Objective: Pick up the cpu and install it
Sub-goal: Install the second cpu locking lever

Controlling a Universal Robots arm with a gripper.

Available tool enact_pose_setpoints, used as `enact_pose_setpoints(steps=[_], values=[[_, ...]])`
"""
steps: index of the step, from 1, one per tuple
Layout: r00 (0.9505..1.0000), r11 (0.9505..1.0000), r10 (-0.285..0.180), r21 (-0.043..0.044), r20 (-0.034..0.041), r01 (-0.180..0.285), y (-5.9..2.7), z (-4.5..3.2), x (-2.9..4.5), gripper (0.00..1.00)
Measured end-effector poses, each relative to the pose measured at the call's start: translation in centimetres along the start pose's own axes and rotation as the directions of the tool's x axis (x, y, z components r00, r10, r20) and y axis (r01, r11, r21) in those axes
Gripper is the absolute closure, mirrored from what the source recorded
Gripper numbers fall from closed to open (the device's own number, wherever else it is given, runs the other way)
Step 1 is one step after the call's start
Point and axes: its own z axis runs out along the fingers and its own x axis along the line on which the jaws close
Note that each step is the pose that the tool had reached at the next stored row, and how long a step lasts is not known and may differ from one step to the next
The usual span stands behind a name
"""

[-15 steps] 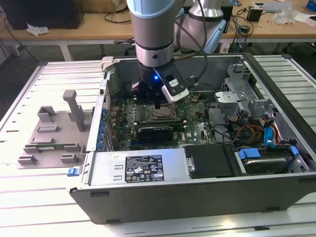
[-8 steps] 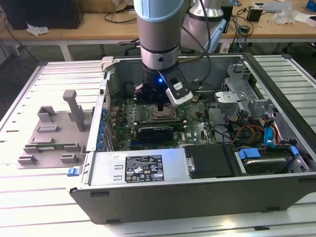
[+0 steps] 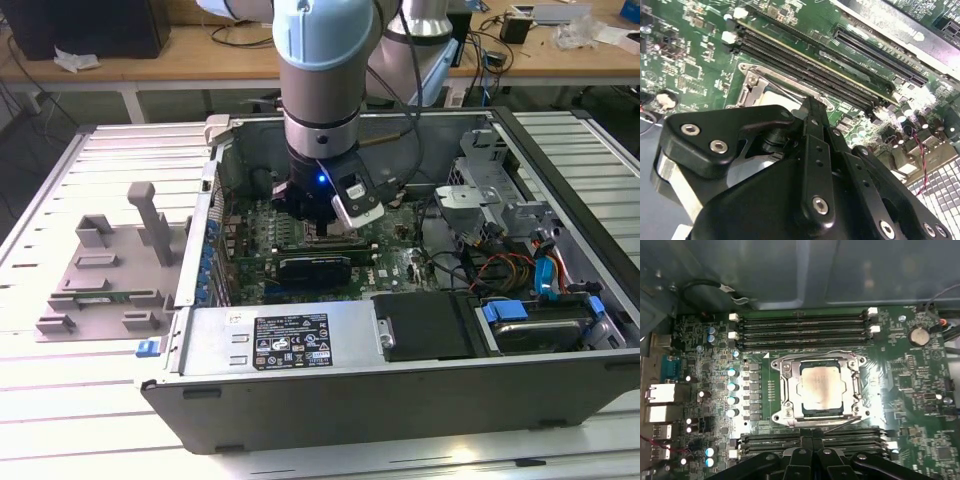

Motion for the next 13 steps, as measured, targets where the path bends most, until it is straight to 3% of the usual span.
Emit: enact_pose_setpoints(steps=[5,9,12,13], values=[[1.0,1.0,0.003,-0.0017,-0.0019,-0.003,-0.33,1.22,1.32,0.89],[1.0,1.0,0.003,-0.0075,-0.0021,-0.003,-0.38,1.38,1.49,0.89],[1.0,0.9998,0.003,-0.0175,-0.0026,-0.003,-0.91,1.34,1.46,0.89],[1.0,0.9996,0.003,-0.0267,-0.0031,-0.003,-1.07,1.33,1.45,0.89]])
